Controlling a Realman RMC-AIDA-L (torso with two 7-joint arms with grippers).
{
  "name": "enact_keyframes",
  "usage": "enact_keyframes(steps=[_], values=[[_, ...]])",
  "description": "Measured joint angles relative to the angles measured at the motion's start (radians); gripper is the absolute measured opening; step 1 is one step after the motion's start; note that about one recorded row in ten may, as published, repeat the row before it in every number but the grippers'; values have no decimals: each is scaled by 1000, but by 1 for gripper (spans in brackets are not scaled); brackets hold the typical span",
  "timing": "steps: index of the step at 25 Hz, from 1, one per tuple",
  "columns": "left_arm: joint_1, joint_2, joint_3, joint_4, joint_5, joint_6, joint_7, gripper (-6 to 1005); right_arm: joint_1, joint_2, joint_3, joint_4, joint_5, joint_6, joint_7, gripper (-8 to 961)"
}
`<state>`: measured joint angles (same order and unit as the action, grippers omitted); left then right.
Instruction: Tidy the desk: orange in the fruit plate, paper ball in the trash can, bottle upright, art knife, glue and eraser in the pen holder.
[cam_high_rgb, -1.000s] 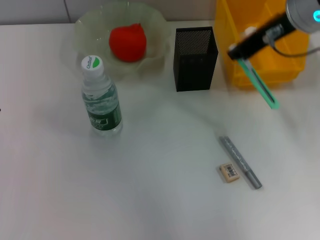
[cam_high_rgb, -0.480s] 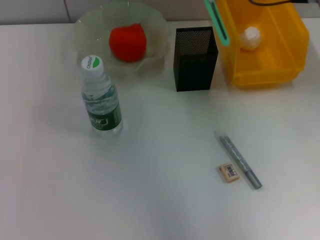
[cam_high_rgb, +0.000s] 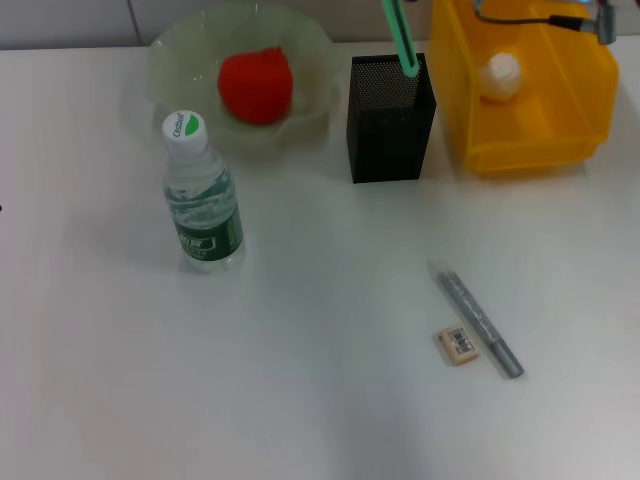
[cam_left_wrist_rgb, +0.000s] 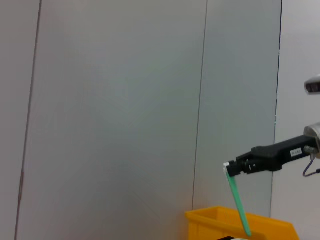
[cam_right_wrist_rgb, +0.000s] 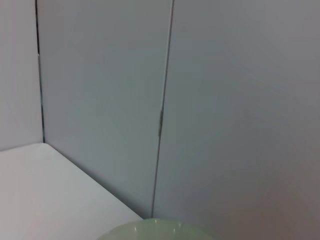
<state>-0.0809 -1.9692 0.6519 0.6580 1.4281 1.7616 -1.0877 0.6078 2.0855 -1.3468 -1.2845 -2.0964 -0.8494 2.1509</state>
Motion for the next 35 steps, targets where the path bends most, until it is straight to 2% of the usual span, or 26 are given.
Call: enact_keyframes(steps=[2, 12, 24, 27, 29, 35], values=[[-4, 0, 0, 0, 0, -5, 0, 813, 4, 0, -15, 58, 31, 49, -50, 173], [-17, -1, 0, -11, 0, -18, 0, 813, 13, 0, -53, 177, 132, 123, -175, 211], [-20, 0, 0, -12, 0, -21, 0, 813, 18, -4, -50, 252, 127, 113, -167, 286], [-20, 1, 1, -12, 0, -20, 0, 813, 17, -6, -29, 221, 117, 34, -144, 305], [-20, 1, 1, -12, 0, -17, 0, 813, 15, -6, -16, 196, 97, -5, -120, 365], [-9, 7, 0, -12, 0, -12, 0, 813, -14, -7, 10, -84, -160, -284, 113, 545]])
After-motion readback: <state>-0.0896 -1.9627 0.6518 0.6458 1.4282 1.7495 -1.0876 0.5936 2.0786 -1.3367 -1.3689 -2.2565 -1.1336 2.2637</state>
